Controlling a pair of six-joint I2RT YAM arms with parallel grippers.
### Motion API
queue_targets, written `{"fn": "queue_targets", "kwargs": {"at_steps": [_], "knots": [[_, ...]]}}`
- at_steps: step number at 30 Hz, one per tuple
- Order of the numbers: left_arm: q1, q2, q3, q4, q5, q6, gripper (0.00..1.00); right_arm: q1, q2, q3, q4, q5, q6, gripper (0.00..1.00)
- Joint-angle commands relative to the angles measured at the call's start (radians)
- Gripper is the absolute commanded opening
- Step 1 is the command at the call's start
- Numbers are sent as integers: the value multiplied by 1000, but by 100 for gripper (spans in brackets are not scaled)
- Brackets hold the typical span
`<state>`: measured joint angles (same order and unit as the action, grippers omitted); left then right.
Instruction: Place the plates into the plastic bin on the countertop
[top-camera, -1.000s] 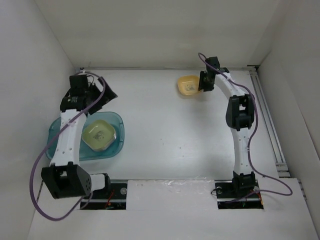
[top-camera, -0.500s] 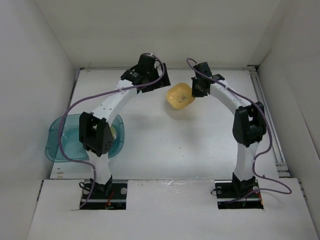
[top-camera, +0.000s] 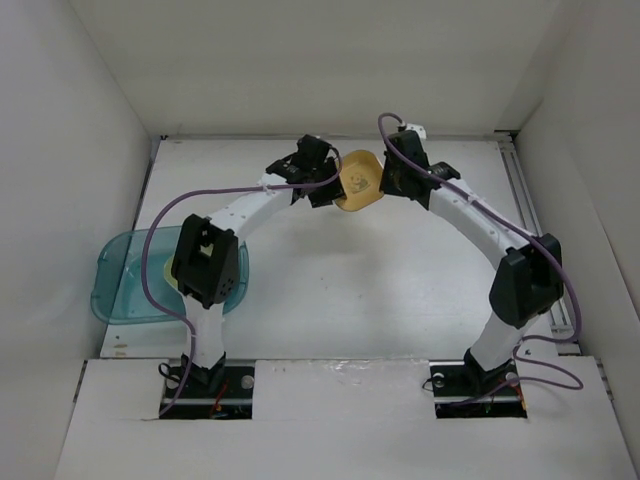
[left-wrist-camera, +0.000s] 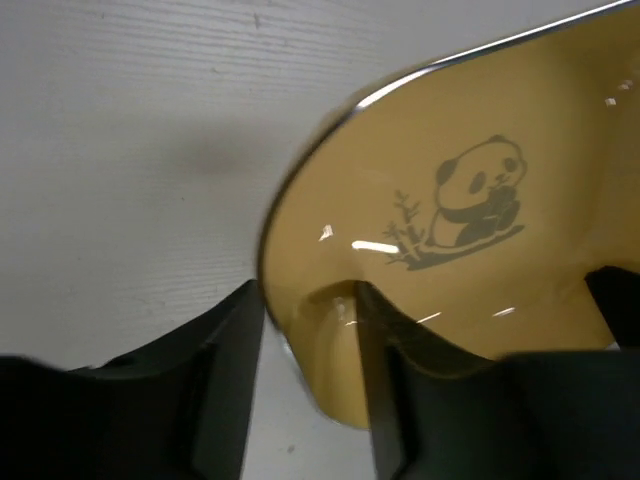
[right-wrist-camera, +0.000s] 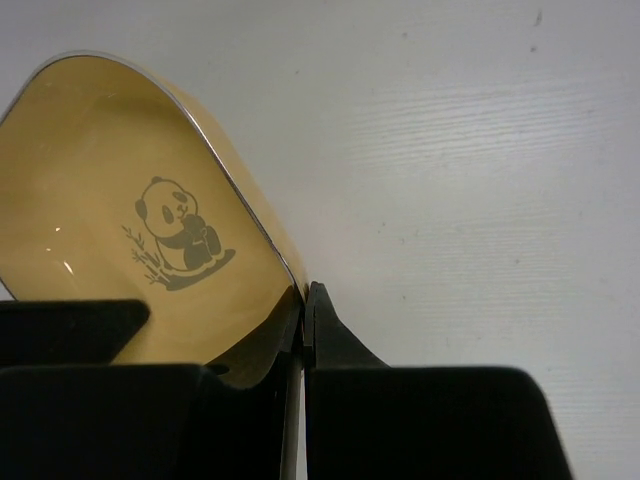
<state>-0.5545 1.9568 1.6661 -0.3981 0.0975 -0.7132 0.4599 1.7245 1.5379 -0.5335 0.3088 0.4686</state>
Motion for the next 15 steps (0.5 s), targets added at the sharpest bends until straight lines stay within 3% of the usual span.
{"fn": "queue_targets", "kwargs": {"at_steps": [1, 2, 3, 7, 8, 9, 10, 11, 12, 15], "knots": [[7, -47, -2, 54, -5, -23, 33, 63, -46, -21, 69, 26, 53, 0], [7, -38, -2, 54, -15, -23, 23, 74, -57, -21, 78, 26, 64, 0], [7, -38, 10, 54, -27, -23, 0, 83, -71, -30, 78, 36, 64, 0], [16, -18, 75, -45, -102, -13, 0, 108, -92, -50, 90, 58, 64, 0], [16, -27, 75, -74, -102, -12, 0, 108, -92, -50, 90, 58, 51, 9], [36, -38, 75, -88, -111, 4, 0, 99, -92, -50, 101, 49, 33, 39], [51, -82, 58, -99, -120, 18, 0, 89, -92, -62, 101, 49, 33, 58], [89, -114, 3, -99, -120, 27, 0, 71, -92, -82, 110, 24, 18, 69], [112, -151, -35, -99, -131, 37, 0, 60, -103, -94, 119, 13, 9, 78], [240, -359, -237, -99, -151, 37, 0, 20, -114, -146, 141, -31, -12, 81]]}}
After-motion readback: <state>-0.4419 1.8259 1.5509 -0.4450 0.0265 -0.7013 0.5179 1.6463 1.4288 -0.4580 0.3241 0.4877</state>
